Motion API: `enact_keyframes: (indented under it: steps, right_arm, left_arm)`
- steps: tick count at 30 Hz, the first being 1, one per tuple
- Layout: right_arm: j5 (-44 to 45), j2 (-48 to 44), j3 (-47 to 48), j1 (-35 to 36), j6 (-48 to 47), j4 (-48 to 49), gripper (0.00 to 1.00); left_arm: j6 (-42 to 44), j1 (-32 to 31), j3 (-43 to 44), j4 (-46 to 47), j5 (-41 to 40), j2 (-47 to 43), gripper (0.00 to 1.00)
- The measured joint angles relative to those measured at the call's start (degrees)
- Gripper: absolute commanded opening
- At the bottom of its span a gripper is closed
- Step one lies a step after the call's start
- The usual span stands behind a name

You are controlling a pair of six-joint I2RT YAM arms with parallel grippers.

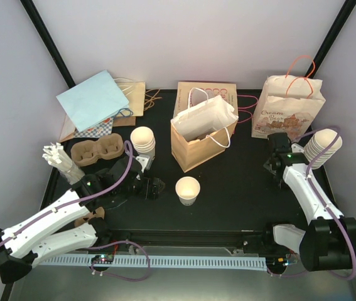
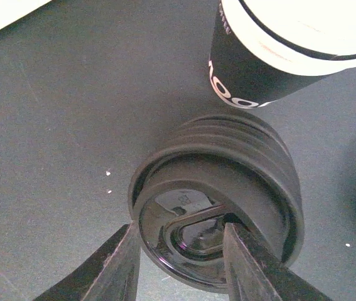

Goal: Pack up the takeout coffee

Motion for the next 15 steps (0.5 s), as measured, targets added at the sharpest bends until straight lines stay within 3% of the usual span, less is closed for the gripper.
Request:
enact_keyframes:
  steps: [15]
  right_arm:
    - [3.02, -1.42, 0.04, -2.29, 0.50, -2.60, 0.41]
  left_arm:
    - [0.42, 0.04, 0.00, 0.00, 0.00, -0.02, 0.94]
